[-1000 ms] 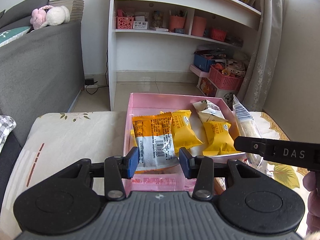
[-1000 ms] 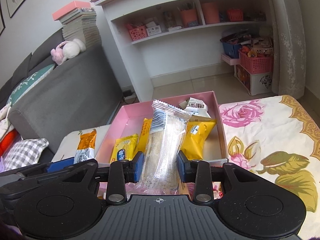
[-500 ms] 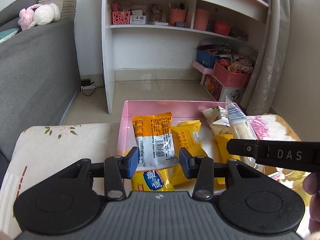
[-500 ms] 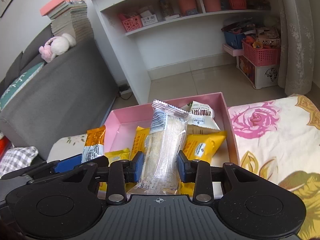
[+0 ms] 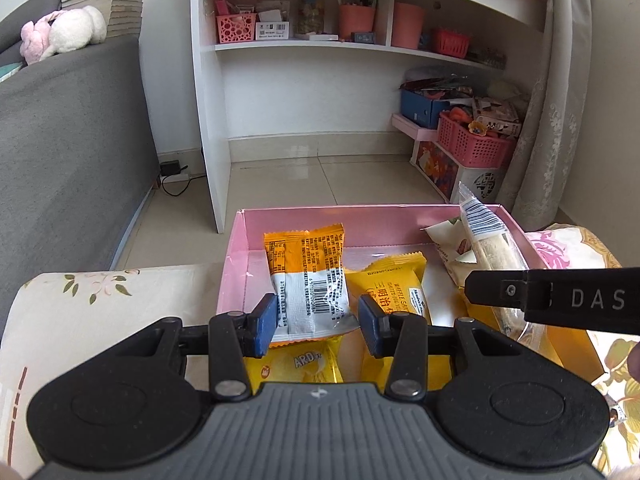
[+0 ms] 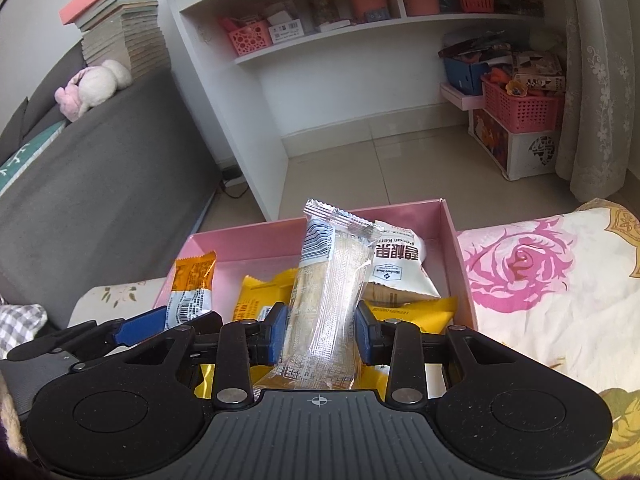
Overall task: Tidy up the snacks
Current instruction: 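Lower both packets into the pink box and open both tools, then move both tools back toward the snack pile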
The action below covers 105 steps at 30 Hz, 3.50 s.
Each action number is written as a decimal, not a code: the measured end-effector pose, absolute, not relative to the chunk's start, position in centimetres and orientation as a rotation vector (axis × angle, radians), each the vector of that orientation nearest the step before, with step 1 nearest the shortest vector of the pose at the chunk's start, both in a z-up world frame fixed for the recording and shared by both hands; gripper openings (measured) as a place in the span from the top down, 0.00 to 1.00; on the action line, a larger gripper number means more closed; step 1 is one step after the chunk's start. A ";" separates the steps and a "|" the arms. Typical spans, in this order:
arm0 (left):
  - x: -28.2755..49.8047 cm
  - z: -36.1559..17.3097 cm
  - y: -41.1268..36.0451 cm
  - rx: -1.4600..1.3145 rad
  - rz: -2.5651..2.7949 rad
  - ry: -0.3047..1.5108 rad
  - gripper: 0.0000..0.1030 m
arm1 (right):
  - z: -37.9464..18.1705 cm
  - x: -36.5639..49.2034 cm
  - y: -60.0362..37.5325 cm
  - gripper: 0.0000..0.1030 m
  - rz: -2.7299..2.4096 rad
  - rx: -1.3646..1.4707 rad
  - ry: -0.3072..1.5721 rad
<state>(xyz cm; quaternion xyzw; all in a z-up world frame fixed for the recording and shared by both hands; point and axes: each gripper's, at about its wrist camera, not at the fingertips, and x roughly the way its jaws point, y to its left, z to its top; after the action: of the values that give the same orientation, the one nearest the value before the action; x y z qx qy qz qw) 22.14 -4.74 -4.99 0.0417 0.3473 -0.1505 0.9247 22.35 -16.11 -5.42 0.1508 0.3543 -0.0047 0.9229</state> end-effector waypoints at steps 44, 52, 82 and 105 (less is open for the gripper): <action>16.7 -1.6 -3.8 0.063 -0.356 0.673 0.05 | -0.4 16.2 -17.6 0.22 -0.015 0.339 0.649; 14.2 -0.9 -3.0 0.076 -0.355 0.673 0.00 | 0.5 13.3 -17.9 0.13 -0.027 0.343 0.638; 7.7 -1.6 1.3 0.067 -0.369 0.732 0.00 | 0.2 5.2 -12.7 0.08 0.084 0.227 0.628; 6.4 -4.6 4.8 0.089 -0.357 0.736 0.00 | -3.8 1.7 -13.0 0.03 0.088 0.082 0.587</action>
<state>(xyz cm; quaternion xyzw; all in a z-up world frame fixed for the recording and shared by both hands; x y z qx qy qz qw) 6.43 4.79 -4.59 0.0434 0.3577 -0.1733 0.9166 1.65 -12.97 -3.80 0.0405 0.2892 0.0435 0.9554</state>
